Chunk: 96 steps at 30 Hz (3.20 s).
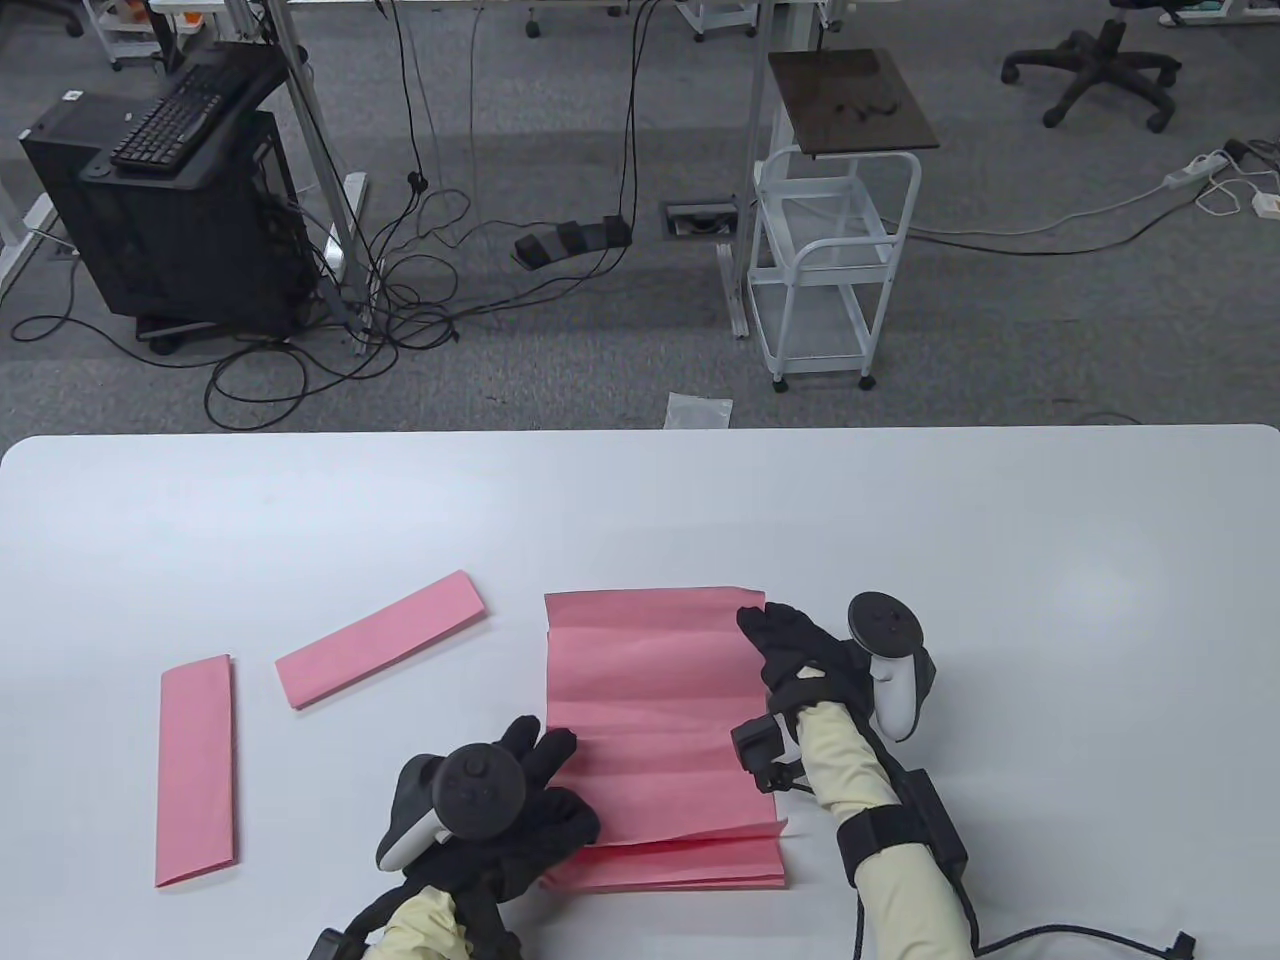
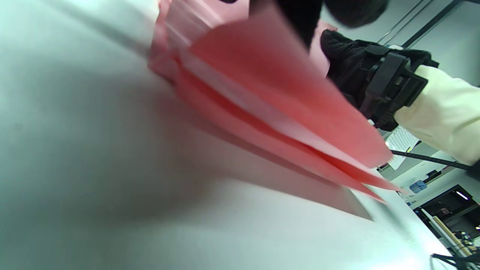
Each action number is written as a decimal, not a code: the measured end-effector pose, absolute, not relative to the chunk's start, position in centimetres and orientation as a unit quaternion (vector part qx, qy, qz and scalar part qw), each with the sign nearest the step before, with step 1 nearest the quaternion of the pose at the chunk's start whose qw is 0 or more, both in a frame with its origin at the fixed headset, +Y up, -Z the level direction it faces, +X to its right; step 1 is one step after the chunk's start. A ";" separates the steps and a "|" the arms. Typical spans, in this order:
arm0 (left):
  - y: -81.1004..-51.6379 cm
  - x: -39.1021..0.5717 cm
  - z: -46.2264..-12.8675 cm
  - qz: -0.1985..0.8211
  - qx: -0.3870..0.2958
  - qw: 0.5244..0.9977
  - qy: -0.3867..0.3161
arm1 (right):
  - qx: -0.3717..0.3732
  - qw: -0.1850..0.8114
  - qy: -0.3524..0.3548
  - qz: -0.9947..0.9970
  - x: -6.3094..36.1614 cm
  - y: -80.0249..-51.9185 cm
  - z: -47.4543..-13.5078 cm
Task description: Unfold complexly folded papers and stack
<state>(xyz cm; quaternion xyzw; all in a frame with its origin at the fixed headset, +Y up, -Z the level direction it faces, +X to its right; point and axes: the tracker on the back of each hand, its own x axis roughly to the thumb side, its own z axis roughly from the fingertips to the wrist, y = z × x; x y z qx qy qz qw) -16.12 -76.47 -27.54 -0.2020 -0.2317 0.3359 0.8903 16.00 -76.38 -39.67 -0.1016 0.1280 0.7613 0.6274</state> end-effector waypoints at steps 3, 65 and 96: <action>-77.2 -15.3 -27.7 0.322 -0.233 0.888 -0.233 | -0.103 0.626 0.129 0.762 16.0 -76.7 -39.8; -81.3 -14.0 -27.9 0.082 -0.387 0.899 -0.188 | 0.086 0.178 0.337 0.921 13.8 -80.2 -37.1; -81.3 -13.9 -27.8 0.083 -0.386 0.899 -0.190 | 0.005 0.211 0.339 0.917 11.5 -80.5 -45.3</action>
